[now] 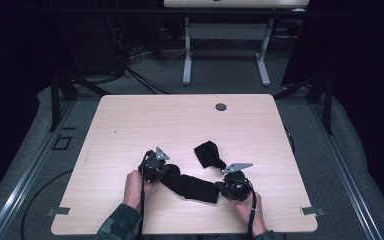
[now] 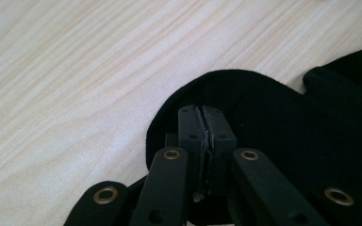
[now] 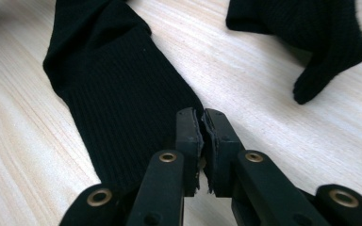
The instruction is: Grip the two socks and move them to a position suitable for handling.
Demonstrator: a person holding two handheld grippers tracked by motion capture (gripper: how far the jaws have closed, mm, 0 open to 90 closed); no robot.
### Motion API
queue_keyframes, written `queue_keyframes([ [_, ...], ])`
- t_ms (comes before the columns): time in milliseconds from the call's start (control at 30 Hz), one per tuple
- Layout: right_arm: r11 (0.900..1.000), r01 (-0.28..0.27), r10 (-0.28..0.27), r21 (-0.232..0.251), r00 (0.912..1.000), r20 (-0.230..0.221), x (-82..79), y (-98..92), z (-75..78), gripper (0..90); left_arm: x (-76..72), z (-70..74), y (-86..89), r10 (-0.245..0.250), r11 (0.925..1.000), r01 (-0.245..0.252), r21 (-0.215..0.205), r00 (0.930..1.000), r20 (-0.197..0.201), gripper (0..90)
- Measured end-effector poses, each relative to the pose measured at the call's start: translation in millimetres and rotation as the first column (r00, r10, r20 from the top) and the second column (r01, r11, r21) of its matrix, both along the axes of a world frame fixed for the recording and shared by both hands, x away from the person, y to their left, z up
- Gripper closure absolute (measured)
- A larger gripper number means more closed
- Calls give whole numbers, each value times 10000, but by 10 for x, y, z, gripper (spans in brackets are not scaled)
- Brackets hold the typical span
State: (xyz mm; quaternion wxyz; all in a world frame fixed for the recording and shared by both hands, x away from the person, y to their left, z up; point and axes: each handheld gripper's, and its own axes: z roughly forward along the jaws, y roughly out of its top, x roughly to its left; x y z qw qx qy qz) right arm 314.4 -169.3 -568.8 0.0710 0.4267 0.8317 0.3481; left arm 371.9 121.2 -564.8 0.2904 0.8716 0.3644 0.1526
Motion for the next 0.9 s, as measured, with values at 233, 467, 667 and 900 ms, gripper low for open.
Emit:
queue_keyframes([
  [233, 9995, 290, -293, 137, 9993, 235, -95, -106, 170, 851, -222, 161, 172, 583, 9920, -521, -1147, 9970, 510, 881],
  [467, 9973, 594, -597, -426, 9982, -69, -158, -179, 36, 820, -511, 54, 241, 623, 9933, -599, -991, 9978, 210, 828],
  [667, 9977, 570, -563, -371, 9982, 202, -173, -235, 79, 669, -654, 175, 408, 955, 9894, -918, -1123, 9950, 278, 515],
  [900, 9980, -535, 571, -335, 9913, 1187, -399, -279, 299, 518, -378, 264, 437, 914, 9887, -870, -1219, 9953, 317, 451],
])
